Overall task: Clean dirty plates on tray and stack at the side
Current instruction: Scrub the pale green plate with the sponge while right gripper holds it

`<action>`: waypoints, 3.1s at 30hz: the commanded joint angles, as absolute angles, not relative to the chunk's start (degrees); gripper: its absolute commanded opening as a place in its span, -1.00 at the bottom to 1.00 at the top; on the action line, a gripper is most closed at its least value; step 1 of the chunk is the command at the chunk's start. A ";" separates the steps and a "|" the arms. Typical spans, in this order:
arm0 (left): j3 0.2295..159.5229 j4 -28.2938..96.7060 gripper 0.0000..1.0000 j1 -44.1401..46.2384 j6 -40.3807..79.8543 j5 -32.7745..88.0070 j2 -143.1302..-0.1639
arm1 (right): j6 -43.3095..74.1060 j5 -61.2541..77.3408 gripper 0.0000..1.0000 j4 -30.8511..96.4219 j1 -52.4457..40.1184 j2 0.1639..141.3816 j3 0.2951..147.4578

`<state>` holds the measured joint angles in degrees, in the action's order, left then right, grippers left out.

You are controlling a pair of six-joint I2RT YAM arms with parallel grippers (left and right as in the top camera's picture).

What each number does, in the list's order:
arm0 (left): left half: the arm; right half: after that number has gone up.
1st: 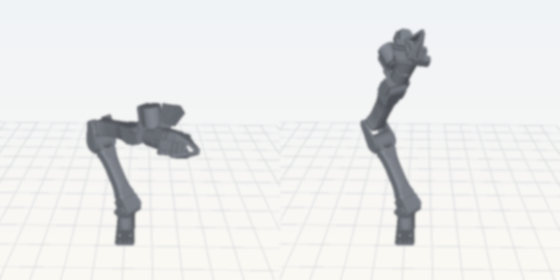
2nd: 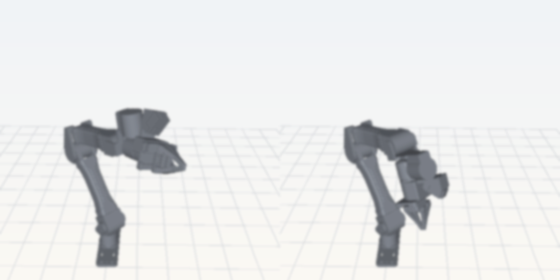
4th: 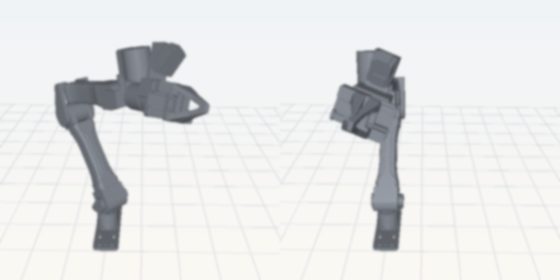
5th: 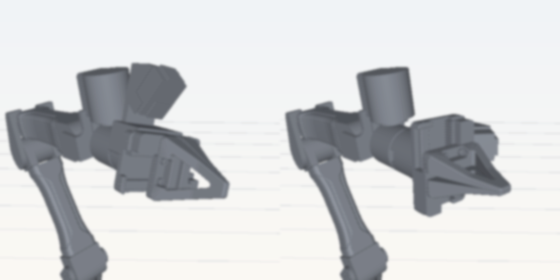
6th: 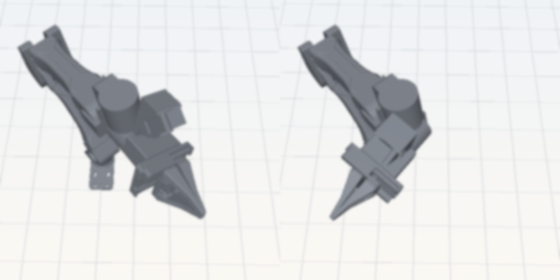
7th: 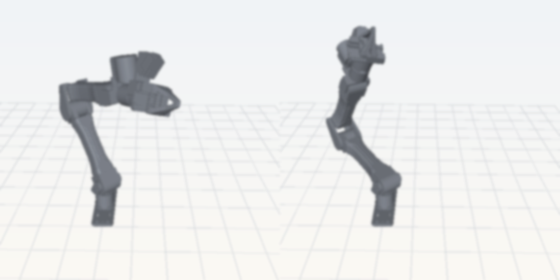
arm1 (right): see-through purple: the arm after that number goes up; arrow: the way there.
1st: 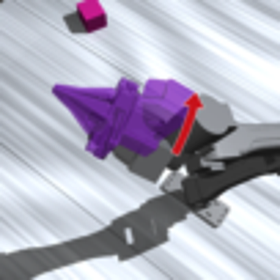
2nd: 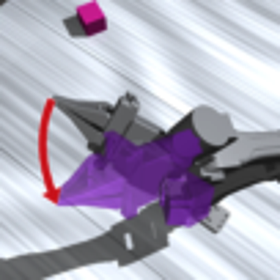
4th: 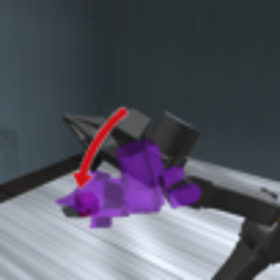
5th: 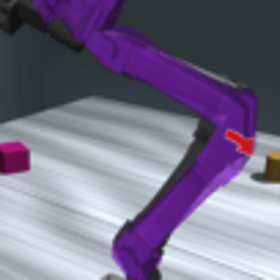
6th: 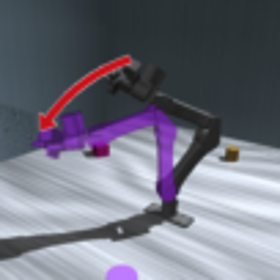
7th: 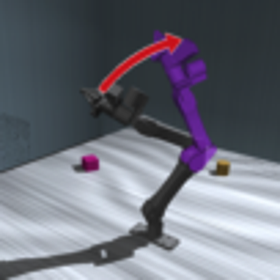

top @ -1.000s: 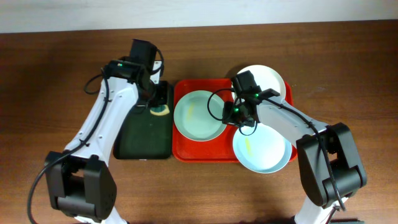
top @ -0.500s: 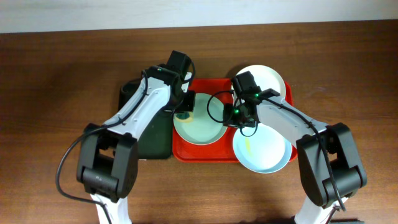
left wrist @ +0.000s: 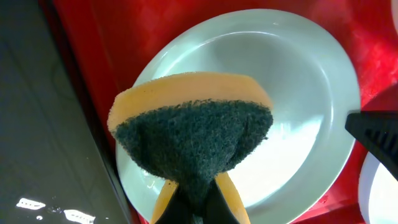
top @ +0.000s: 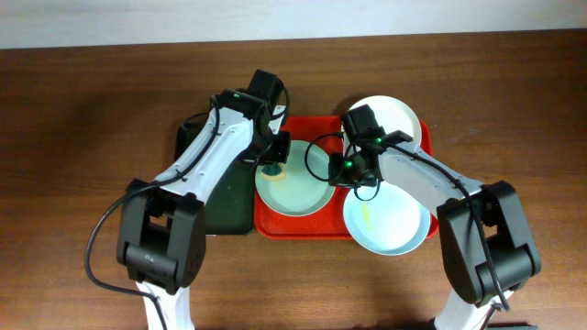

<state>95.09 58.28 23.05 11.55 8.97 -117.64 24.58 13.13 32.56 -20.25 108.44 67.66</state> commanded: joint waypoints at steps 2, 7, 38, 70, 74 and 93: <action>96.25 58.19 -1.00 23.59 10.41 8.56 -121.34 | 24.03 12.36 -0.92 32.40 -20.67 108.71 67.53; 96.25 57.89 -1.00 23.59 11.57 7.60 -126.02 | 24.03 12.38 -0.92 32.42 -20.67 108.71 67.53; 100.20 60.49 -1.00 26.39 14.96 1.48 -125.01 | 24.01 12.38 -0.92 32.38 -20.67 108.71 67.53; 100.22 63.09 -1.00 25.12 11.99 5.52 -122.91 | 24.03 12.40 -0.92 32.21 -20.67 108.71 67.53; 100.22 62.17 -1.00 25.43 12.58 5.69 -126.63 | 24.03 12.38 -0.92 32.18 -20.67 108.71 67.53; 101.86 62.61 -1.00 23.66 6.74 27.46 -127.00 | 24.01 12.38 -0.92 32.40 -20.67 108.71 67.51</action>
